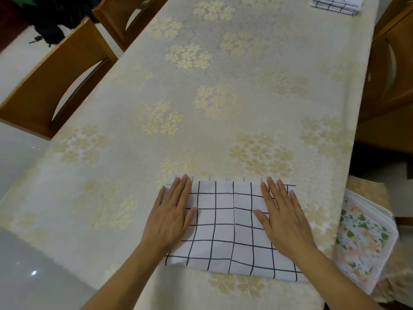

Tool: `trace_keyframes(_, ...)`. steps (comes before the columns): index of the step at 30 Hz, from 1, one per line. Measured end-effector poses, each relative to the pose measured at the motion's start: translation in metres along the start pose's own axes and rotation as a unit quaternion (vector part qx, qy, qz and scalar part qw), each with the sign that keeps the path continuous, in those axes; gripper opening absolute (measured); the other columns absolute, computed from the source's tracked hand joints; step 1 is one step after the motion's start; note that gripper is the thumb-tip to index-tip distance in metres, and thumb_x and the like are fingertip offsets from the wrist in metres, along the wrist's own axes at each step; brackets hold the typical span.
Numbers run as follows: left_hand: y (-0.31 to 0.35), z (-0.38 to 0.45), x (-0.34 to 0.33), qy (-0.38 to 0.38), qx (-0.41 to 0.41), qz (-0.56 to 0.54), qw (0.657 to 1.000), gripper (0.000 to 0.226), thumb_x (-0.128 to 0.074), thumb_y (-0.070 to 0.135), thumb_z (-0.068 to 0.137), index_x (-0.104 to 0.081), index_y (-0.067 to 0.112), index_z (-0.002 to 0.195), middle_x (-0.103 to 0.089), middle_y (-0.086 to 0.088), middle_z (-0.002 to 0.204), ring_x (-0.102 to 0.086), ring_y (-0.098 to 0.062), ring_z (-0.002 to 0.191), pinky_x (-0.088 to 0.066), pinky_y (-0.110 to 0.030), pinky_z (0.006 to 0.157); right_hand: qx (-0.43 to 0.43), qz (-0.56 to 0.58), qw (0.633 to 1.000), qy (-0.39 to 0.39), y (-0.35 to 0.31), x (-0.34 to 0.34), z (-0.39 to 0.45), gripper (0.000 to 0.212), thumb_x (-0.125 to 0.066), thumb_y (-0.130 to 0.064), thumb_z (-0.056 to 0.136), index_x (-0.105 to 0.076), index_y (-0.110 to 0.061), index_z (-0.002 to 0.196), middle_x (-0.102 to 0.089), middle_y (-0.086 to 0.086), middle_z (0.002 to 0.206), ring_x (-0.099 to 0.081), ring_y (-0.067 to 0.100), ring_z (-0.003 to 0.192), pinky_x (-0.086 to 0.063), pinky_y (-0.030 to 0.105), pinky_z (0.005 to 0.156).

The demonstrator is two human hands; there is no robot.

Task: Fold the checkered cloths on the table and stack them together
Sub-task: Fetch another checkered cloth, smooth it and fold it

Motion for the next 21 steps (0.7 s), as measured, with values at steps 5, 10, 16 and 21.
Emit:
trace_keyframes(5, 0.003, -0.011, -0.009, -0.029, -0.038, 0.011, 0.999, 0.065, -0.013, 0.054, 0.105, -0.004, 0.019, 0.159, -0.002, 0.002, 0.167, 0.001, -0.012, 0.153, -0.008, -0.042, 0.121, 0.006, 0.001, 1.0, -0.002, -0.007, -0.006, -0.003, 0.07, -0.012, -0.058, 0.104, -0.006, -0.016, 0.16, -0.002, 0.002, 0.168, 0.002, 0.02, 0.154, -0.004, 0.041, 0.121)
trace_keyframes(10, -0.008, -0.014, -0.006, -0.036, -0.039, 0.051, 0.997, 0.069, -0.014, 0.058, 0.104, -0.001, 0.02, 0.159, 0.0, 0.003, 0.167, 0.002, -0.014, 0.153, -0.006, -0.047, 0.121, 0.006, 0.005, 1.0, -0.007, -0.006, -0.006, -0.004, 0.07, -0.012, -0.059, 0.103, -0.004, -0.017, 0.16, 0.0, 0.001, 0.168, 0.002, 0.02, 0.154, -0.004, 0.041, 0.121)
trace_keyframes(16, -0.02, 0.002, -0.004, -0.038, -0.024, 0.075, 0.996, 0.07, -0.013, 0.059, 0.104, -0.001, 0.018, 0.159, 0.004, 0.002, 0.167, 0.005, -0.016, 0.153, -0.006, -0.049, 0.12, 0.008, -0.003, 1.0, -0.015, -0.006, -0.004, 0.001, 0.071, -0.011, -0.06, 0.103, -0.004, -0.018, 0.16, 0.001, 0.001, 0.168, 0.002, 0.02, 0.154, -0.003, 0.04, 0.122)
trace_keyframes(21, -0.028, 0.022, 0.006, -0.023, 0.025, 0.058, 0.998, 0.069, -0.002, 0.059, 0.101, 0.006, 0.021, 0.158, 0.013, 0.004, 0.165, 0.014, -0.015, 0.152, -0.002, -0.048, 0.124, 0.011, -0.015, 1.0, -0.016, -0.006, -0.004, 0.014, 0.073, -0.007, -0.063, 0.102, 0.0, -0.019, 0.16, 0.004, 0.0, 0.168, 0.006, 0.019, 0.154, 0.0, 0.04, 0.122)
Point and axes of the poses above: each hand's wrist, its own z-axis towards the middle knuckle, its own x-axis out of the back of the hand, y = z × x, the point moved 6 cm from there along z, towards the middle knuckle
